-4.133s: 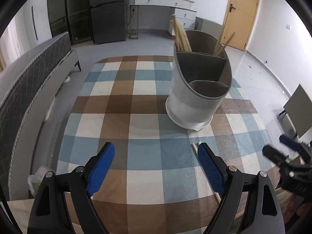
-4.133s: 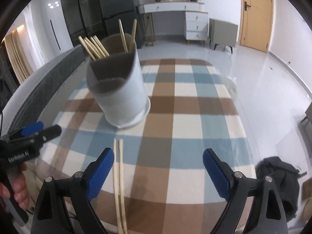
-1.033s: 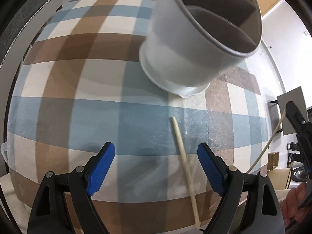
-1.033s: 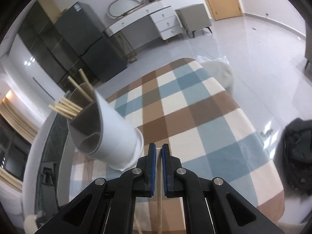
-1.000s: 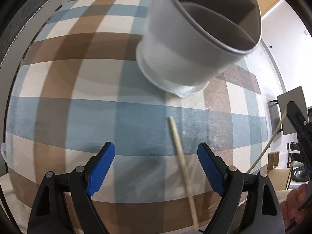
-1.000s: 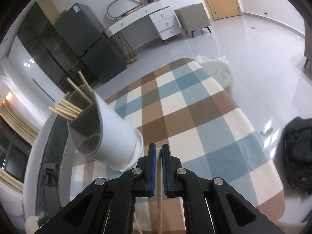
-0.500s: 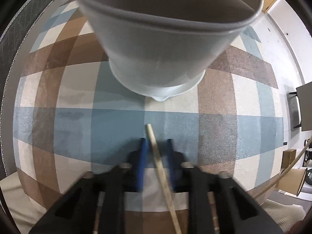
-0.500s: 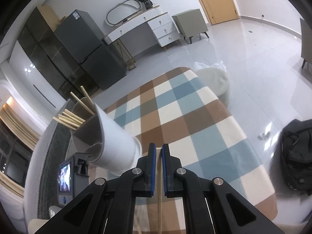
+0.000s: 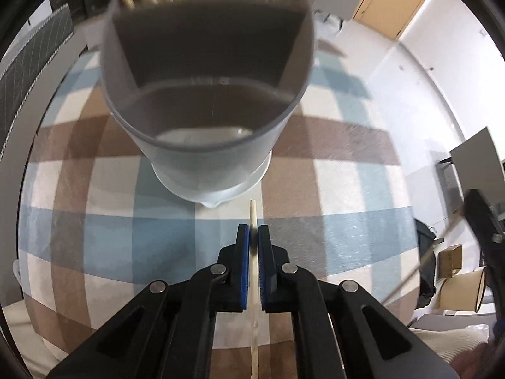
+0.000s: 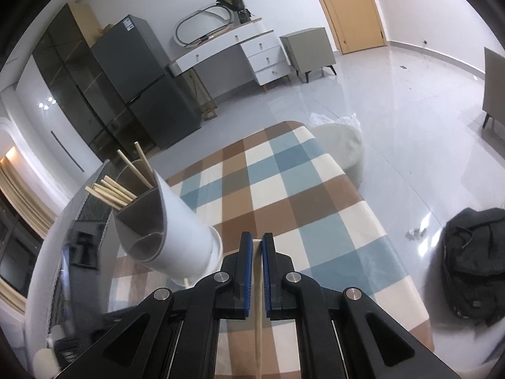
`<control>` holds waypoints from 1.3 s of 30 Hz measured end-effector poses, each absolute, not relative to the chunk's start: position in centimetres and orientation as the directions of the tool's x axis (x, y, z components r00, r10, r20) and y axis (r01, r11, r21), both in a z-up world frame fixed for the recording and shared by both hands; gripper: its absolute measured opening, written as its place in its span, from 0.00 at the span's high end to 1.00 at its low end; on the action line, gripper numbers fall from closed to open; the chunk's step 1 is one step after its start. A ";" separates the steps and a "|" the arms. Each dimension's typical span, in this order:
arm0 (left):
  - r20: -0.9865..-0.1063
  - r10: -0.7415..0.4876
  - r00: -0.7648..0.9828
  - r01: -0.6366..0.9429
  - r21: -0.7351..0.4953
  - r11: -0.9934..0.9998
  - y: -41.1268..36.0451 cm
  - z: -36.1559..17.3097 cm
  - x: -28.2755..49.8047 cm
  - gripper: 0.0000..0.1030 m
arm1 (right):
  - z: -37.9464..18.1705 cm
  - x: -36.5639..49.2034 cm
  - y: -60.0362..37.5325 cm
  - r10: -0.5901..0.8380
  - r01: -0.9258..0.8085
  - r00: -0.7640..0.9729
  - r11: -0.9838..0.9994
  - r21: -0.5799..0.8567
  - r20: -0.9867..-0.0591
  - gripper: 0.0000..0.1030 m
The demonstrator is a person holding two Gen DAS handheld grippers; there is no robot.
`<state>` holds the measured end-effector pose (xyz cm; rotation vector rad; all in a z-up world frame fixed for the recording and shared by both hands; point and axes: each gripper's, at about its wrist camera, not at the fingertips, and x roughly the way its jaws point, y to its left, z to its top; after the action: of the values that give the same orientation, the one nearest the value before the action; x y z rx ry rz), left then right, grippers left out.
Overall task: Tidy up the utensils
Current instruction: 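Lift both held chopsticks and carry them over the utensil holder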
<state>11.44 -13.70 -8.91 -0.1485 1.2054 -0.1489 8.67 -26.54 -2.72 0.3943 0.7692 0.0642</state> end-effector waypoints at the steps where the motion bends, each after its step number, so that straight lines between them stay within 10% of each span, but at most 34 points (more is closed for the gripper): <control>1: -0.911 -0.202 0.360 0.038 -0.202 0.979 -13.6 -8.5 11.2 0.99 | -2.7 8.6 -26.5 0.205 0.080 0.722 0.924 0.374 -0.661 0.95; 39: -0.681 -0.358 0.639 0.246 -0.260 0.934 -5.4 1.6 3.1 0.99 | 1.6 1.3 -18.1 0.242 -0.201 0.840 0.970 0.135 -0.486 0.95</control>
<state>3.06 -5.44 1.56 -0.1481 0.8070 -0.3460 1.35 -18.09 1.59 0.0803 0.5234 0.2340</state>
